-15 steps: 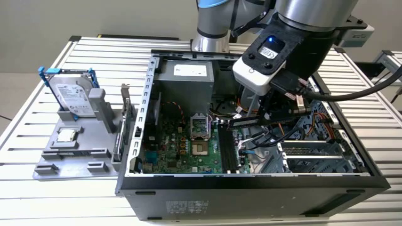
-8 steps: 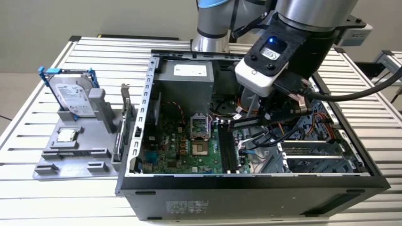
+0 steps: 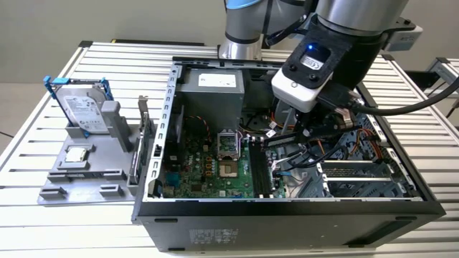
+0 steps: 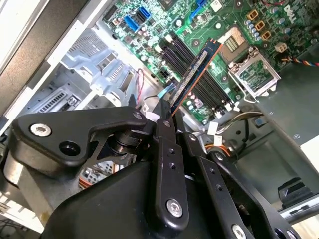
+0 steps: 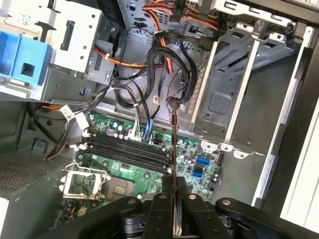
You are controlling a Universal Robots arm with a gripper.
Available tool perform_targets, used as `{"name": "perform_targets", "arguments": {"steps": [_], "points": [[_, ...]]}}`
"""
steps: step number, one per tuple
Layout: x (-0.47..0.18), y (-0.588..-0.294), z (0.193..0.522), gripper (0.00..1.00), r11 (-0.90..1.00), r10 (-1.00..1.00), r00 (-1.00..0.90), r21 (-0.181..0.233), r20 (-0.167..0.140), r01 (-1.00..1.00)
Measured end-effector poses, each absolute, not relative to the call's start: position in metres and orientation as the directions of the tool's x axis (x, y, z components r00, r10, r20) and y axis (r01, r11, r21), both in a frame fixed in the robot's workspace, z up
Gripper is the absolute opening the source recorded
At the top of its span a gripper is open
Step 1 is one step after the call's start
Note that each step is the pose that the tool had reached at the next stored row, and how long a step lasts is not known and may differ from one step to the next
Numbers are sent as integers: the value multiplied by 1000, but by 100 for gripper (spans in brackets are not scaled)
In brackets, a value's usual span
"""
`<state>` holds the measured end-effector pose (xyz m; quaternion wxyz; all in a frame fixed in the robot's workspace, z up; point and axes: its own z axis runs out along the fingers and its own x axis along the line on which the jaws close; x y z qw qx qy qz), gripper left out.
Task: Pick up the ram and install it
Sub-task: 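Insert the ram into the slot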
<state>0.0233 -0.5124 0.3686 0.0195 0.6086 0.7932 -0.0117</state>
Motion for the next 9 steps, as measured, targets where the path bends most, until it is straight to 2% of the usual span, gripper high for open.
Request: {"name": "perform_targets", "arguments": {"steps": [9], "points": [[23, -512, 369, 0, 312, 949, -312, 5, -46, 950]]}}
